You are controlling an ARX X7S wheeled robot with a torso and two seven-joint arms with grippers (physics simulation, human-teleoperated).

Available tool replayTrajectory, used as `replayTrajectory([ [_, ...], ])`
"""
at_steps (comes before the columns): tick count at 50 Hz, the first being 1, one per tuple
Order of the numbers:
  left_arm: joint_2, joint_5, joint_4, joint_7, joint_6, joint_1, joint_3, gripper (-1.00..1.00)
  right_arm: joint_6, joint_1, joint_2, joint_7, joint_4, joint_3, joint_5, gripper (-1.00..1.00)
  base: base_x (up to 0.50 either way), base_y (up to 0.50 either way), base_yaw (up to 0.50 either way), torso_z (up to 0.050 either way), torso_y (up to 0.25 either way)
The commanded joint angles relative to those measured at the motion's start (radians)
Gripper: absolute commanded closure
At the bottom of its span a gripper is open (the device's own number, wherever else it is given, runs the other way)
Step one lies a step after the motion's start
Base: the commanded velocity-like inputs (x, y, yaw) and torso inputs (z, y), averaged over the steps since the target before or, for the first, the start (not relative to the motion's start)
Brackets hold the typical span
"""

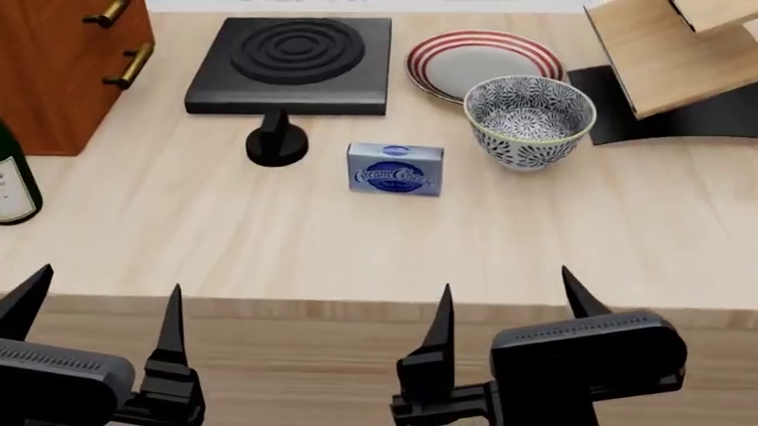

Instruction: Pick up the cream cheese and put it in the bowl.

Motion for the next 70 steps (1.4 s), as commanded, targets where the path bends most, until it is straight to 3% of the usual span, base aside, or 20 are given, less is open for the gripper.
replayTrajectory([
  [1, -0.009, -0.003, 0.012, -0.008, -0.003, 0.001, 0.011, -1.0, 0.001, -0.004, 0.007, 0.007, -0.011, -0.006, 0.003, -1.0, 0.2, -0.05, 0.0, 0.0, 0.0],
  [70, -0.044, -0.026, 0.027, -0.057, -0.006, -0.002, 0.038, -1.0, 0.004, -0.003, 0.039, 0.04, -0.029, -0.033, 0.031, -1.0, 0.27, -0.06, 0.0, 0.0, 0.0],
])
